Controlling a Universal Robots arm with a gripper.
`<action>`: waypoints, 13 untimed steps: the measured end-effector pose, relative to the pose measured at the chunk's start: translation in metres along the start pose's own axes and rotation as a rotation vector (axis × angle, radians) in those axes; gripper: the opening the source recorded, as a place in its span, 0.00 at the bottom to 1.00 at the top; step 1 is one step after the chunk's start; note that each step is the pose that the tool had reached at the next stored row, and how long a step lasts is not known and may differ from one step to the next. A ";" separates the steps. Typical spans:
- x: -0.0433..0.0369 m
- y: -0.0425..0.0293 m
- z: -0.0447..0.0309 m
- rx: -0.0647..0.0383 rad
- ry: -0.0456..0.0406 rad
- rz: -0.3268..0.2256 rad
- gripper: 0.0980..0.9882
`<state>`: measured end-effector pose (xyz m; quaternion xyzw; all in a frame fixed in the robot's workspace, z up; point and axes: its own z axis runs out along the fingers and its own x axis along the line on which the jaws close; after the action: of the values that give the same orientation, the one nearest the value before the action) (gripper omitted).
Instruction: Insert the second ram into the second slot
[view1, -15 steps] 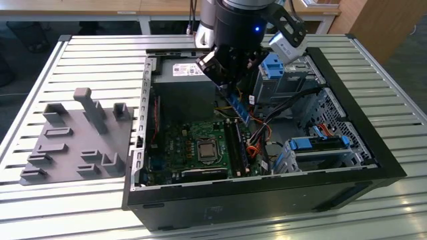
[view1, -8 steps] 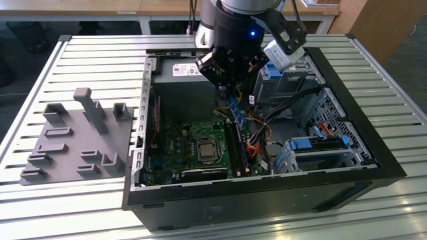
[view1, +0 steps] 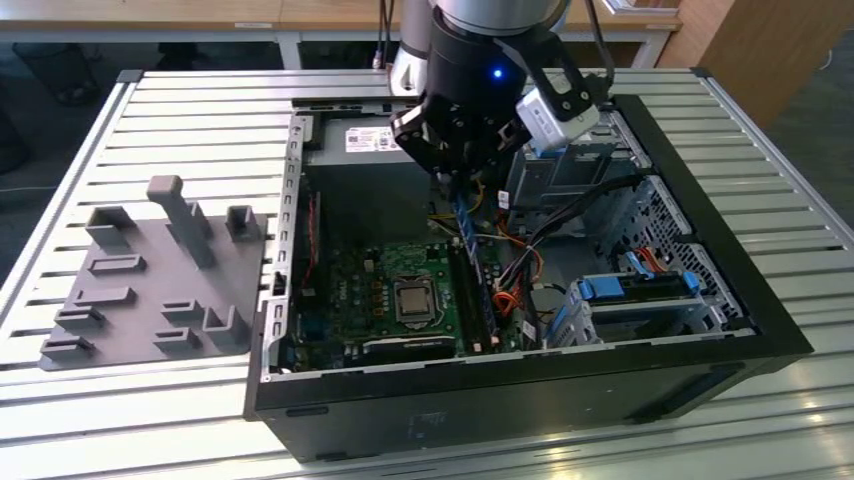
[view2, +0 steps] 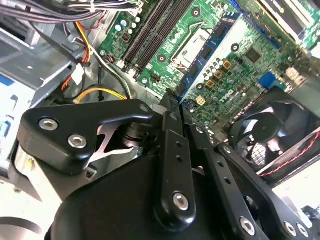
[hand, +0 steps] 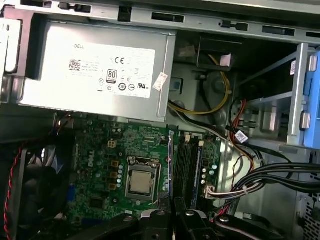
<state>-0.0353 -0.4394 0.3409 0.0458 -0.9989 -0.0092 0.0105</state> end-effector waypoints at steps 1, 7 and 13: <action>0.0000 0.0000 0.0005 0.000 -0.0002 0.011 0.04; -0.0004 -0.0001 0.0040 -0.001 -0.0014 0.072 0.04; -0.0055 -0.0007 0.0098 -0.002 -0.0015 0.077 0.04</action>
<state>-0.0300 -0.4394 0.3310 0.0073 -0.9999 -0.0096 0.0101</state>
